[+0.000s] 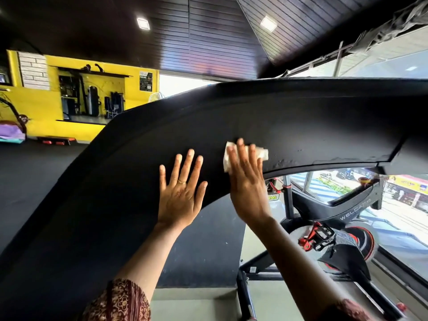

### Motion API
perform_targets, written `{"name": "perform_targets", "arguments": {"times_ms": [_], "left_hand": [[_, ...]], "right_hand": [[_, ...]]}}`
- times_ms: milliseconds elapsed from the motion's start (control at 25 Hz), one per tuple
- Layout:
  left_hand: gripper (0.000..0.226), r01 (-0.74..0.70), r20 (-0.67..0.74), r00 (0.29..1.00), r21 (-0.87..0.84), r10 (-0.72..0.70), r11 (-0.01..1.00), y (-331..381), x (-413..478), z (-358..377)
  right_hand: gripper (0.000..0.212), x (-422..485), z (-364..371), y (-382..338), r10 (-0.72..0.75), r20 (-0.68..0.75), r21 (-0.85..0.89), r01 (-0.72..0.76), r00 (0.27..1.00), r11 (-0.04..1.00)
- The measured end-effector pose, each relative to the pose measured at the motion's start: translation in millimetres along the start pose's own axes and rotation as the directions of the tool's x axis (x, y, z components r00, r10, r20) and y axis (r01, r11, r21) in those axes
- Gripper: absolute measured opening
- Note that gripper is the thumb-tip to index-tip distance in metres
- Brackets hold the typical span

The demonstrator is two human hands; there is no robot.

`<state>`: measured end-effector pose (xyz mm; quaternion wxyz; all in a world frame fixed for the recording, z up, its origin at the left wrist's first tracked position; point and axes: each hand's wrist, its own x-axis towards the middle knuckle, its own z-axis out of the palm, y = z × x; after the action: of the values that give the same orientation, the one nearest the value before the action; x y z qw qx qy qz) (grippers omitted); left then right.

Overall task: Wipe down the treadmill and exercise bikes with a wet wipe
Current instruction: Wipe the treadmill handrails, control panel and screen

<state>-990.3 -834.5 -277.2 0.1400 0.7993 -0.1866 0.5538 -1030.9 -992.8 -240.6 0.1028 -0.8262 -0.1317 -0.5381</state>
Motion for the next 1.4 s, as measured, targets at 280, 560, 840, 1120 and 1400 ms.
{"name": "perform_targets", "arguments": {"times_ms": [280, 560, 840, 1120, 1400], "left_hand": [[0.055, -0.008, 0.005, 1.000, 0.036, 0.008, 0.999, 0, -1, 0], [0.056, -0.028, 0.006, 1.000, 0.027, 0.028, 0.999, -4, 0, -2], [0.051, -0.125, -0.136, 0.982, 0.055, 0.131, 0.991, -39, 31, -35], [0.069, 0.242, -0.182, 0.957, 0.065, -0.227, 0.968, -84, 53, -34], [0.067, 0.169, -0.113, 0.981, 0.079, -0.160, 0.982, -120, 16, -42]], "right_hand": [[0.050, 36, -11, 7, 0.213, -0.102, 0.026, -0.211, 0.972, 0.977], [0.053, -16, -7, 11, -0.097, -0.025, -0.234, 0.089, 0.995, 0.968], [0.071, 64, 1, -30, -0.166, -0.052, 0.109, 0.171, 0.985, 0.979], [0.041, 124, 18, -74, -0.165, -0.232, -0.097, 0.146, 0.959, 0.985], [0.046, 117, 33, -98, -0.346, -0.056, -0.304, 0.314, 0.937, 0.900]]}}
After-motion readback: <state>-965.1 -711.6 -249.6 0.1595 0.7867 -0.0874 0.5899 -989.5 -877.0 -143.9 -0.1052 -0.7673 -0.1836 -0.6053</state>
